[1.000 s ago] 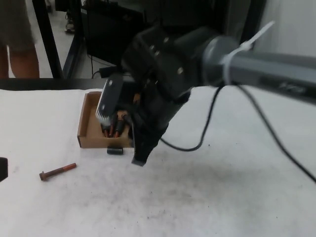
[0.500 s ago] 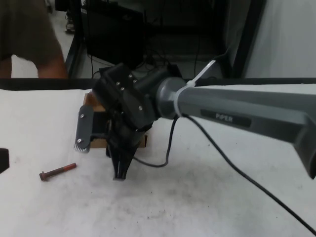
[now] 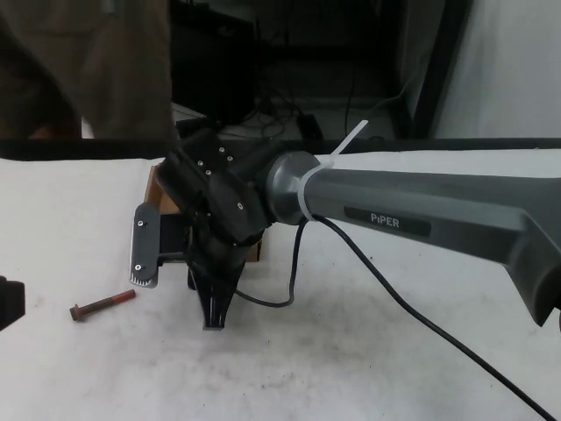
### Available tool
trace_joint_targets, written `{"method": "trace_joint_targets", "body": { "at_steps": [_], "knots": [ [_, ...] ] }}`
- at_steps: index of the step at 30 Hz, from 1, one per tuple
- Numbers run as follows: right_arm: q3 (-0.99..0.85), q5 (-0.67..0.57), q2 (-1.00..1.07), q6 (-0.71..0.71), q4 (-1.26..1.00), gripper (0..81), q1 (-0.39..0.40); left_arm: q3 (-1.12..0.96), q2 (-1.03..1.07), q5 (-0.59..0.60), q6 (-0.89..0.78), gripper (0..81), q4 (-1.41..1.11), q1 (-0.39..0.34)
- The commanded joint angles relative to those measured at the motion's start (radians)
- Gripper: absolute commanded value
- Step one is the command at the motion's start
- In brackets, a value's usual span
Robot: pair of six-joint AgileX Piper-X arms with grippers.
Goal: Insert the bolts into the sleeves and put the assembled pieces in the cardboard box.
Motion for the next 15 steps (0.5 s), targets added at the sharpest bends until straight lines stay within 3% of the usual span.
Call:
{"method": "trace_joint_targets", "body": {
  "at_steps": [1, 15],
  "knots": [
    [-0.011, 0.022, -0.005, -0.012, -0.014, 32.3, -0.004, 0.001, -0.003, -0.002, 0.0, 13.2, -0.012, 0.001],
    [-0.011, 0.025, -0.005, -0.022, -0.04, 32.3, -0.013, 0.001, -0.003, -0.002, 0.0, 13.2, -0.012, 0.001]
  ]
}}
